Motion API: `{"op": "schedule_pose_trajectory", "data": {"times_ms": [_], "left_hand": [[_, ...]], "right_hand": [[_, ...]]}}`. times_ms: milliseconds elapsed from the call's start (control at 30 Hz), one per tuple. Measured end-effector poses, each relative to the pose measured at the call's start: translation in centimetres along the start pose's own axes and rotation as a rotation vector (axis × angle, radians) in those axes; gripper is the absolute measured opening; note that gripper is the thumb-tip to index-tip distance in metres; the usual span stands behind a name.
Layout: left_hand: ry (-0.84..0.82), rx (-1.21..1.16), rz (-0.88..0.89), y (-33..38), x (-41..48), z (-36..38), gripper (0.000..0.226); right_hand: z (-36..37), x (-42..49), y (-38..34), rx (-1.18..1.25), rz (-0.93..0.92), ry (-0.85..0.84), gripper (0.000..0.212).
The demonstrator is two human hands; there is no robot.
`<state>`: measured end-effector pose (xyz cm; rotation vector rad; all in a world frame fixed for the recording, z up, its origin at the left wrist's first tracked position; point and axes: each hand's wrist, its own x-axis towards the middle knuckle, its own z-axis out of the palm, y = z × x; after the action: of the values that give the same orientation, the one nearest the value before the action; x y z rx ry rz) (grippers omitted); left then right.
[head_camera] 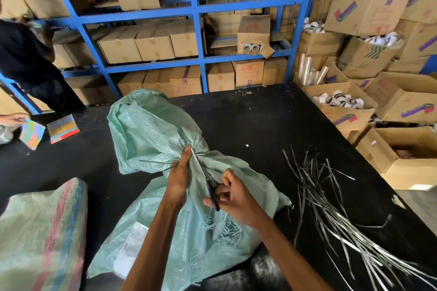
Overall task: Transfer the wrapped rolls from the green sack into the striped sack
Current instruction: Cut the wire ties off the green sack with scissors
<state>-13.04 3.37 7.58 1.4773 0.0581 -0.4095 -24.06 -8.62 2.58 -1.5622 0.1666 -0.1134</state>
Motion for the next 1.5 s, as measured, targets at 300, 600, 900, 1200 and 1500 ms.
{"op": "schedule_pose_trajectory", "data": {"times_ms": [300, 600, 900, 1200, 1500], "left_hand": [[0.05, 0.006, 0.009, 0.1, -0.8, 2.3, 0.035], [0.039, 0.038, 0.04, -0.4, -0.4, 2.1, 0.044], [0.079, 0.083, 0.083, -0.4, -0.1, 2.0, 0.048], [0.054, 0.082, 0.039, -0.6, 0.4, 2.4, 0.056], [0.082, 0.128, 0.051, -0.6, 0.8, 1.8, 0.034]], "right_hand": [[0.0, -0.9, 1.2, 0.054, 0.014, 0.044, 0.055], [0.4, -0.5, 1.0, 0.093, -0.039, 0.041, 0.05], [0.5, 0.5, 1.3, 0.064, -0.026, 0.074, 0.056], [1.7, -0.4, 1.8, 0.029, -0.009, 0.147, 0.057], [1.4, 0.0, 1.3, -0.043, -0.065, 0.156, 0.062]]}}
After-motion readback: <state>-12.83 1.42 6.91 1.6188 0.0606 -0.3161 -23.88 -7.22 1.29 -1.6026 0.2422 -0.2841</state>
